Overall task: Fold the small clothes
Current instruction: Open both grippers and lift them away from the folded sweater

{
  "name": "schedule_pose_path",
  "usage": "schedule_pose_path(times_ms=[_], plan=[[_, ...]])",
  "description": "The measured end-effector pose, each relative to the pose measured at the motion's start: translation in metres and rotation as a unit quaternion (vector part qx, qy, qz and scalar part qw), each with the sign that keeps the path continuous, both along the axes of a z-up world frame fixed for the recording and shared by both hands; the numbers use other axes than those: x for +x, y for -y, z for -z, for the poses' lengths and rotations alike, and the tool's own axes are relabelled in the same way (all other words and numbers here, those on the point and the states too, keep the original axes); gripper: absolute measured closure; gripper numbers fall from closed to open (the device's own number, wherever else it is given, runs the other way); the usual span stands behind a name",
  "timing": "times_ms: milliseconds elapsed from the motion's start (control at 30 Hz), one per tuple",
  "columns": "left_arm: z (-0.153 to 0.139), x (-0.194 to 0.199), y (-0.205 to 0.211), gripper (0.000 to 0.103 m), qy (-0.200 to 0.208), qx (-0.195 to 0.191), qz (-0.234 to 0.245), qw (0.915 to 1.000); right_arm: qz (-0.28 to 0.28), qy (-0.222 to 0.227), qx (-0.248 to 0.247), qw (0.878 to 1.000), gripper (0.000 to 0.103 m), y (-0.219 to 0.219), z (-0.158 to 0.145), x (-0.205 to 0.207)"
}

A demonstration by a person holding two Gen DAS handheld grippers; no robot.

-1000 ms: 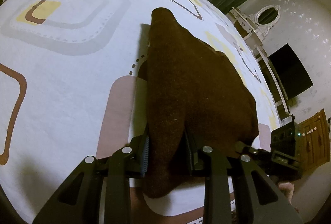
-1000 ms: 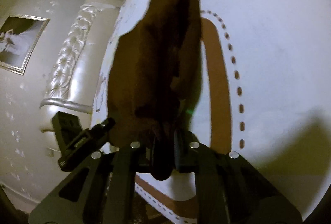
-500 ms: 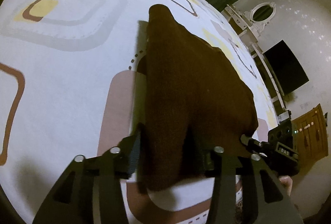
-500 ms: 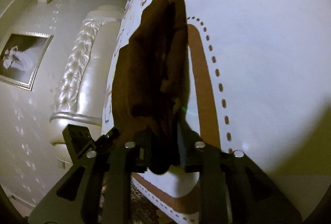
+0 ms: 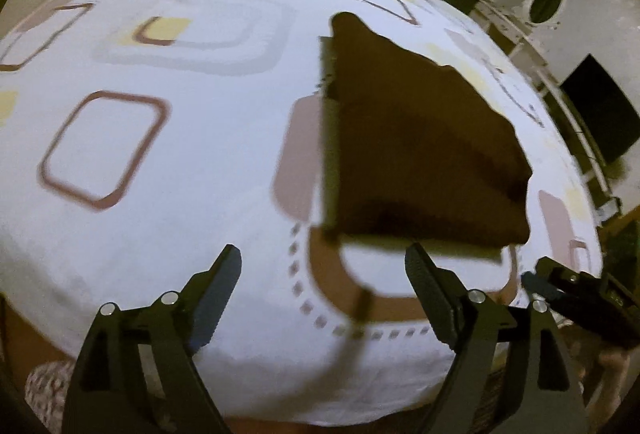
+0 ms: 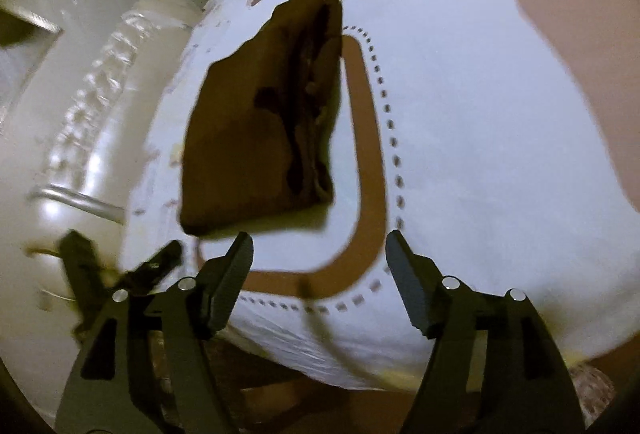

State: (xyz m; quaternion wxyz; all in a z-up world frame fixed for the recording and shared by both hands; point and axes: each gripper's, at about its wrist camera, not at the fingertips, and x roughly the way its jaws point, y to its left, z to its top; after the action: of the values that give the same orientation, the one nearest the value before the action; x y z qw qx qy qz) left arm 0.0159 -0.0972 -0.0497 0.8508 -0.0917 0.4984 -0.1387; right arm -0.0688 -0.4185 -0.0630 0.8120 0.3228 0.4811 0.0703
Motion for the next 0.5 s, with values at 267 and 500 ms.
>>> schedule_pose_path(times_ms=[267,500], plan=[[-0.026,-0.044,-0.004,0.017,0.068,0.078,0.011,0.9945,0.012,0.034,-0.148,0.988,0.028,-0.029,-0.028,-0.026],[-0.040,-0.065,0.008,0.017,0.114,0.101,0.039,0.9876,0.010,0.046,-0.160,0.986,0.027,-0.047,-0.034,-0.024]])
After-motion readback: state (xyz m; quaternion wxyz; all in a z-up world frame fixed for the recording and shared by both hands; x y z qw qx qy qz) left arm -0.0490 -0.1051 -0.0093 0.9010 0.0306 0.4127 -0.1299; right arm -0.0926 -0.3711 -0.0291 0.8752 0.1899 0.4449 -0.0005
